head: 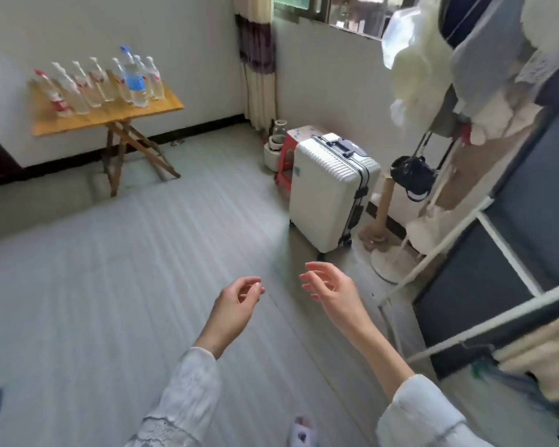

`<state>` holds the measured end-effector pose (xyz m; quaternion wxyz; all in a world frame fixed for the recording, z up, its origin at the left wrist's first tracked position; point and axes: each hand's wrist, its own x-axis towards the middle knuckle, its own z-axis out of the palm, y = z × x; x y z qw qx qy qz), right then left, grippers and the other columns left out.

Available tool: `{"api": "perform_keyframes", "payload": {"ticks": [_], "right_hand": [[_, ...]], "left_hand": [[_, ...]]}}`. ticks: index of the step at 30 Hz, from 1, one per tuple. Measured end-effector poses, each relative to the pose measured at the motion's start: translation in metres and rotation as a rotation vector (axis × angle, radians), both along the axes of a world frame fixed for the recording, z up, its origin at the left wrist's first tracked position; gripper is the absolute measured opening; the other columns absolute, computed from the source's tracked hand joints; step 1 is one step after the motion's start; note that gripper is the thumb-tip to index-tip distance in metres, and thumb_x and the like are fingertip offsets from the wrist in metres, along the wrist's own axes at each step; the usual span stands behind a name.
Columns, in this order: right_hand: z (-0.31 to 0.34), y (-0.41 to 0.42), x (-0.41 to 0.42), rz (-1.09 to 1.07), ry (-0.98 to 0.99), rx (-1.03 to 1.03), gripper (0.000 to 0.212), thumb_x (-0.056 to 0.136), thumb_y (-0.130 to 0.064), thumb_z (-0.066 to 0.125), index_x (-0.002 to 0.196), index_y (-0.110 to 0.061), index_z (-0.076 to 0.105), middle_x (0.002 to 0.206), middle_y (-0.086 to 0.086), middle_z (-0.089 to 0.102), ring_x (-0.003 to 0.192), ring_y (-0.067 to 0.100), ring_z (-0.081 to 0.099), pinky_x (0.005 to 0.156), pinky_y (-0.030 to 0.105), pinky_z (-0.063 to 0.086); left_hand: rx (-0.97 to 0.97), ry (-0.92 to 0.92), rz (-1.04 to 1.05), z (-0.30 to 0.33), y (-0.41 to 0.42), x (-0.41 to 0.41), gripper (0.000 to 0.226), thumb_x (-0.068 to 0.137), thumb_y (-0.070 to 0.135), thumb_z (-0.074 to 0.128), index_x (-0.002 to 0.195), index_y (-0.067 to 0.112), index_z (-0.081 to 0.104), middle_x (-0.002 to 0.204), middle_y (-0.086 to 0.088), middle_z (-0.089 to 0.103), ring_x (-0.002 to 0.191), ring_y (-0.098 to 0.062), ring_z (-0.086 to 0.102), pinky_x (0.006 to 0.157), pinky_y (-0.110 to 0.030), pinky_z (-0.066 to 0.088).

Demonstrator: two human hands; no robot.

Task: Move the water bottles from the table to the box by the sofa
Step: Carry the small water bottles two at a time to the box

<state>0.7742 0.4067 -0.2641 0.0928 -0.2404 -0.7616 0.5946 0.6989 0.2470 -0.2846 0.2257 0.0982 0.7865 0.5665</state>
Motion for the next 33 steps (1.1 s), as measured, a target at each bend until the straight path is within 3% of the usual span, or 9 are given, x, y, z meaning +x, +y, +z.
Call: {"api": "perform_keyframes", "payload": {"ticks": [8,18,29,33], "right_hand": [[0.008,-0.009,-0.188,0.268,0.049,-0.016,0.018,0.090,-0.018,0.052,0.107,-0.015,0.058,0.097,0.004,0.067,0.086,0.020,0.065,0.082,0.035,0.050],[0.023,-0.027,-0.404,0.503,0.072,-0.026,0.011,0.090,-0.020,0.052,0.100,-0.022,0.056,0.091,-0.001,0.067,0.084,0.017,0.065,0.081,0.034,0.051],[0.005,-0.081,-0.614,0.585,0.067,0.000,0.012,0.091,-0.021,0.050,0.101,-0.023,0.057,0.097,0.003,0.068,0.088,0.016,0.065,0.083,0.033,0.051],[0.012,-0.105,-0.703,0.573,0.083,0.011,0.014,0.091,-0.020,0.050,0.104,-0.020,0.057,0.096,0.003,0.067,0.088,0.017,0.066,0.083,0.034,0.051]], "left_hand": [[-0.013,0.063,0.253,0.011,-0.024,-0.154,0.017,0.092,0.021,0.046,0.105,0.021,0.057,0.098,0.000,0.066,0.095,-0.016,0.062,0.091,-0.032,0.047],[0.012,0.096,0.468,0.034,-0.051,-0.326,0.017,0.092,0.021,0.047,0.105,0.020,0.057,0.094,0.006,0.064,0.095,-0.014,0.061,0.087,-0.031,0.047],[0.010,0.083,0.553,0.016,-0.110,-0.516,0.018,0.093,0.019,0.045,0.108,0.017,0.056,0.100,-0.001,0.064,0.093,-0.013,0.061,0.092,-0.032,0.046],[-0.006,0.112,0.569,0.022,-0.154,-0.609,0.019,0.093,0.022,0.044,0.109,0.019,0.056,0.100,0.003,0.065,0.098,-0.013,0.061,0.094,-0.035,0.048]]}}
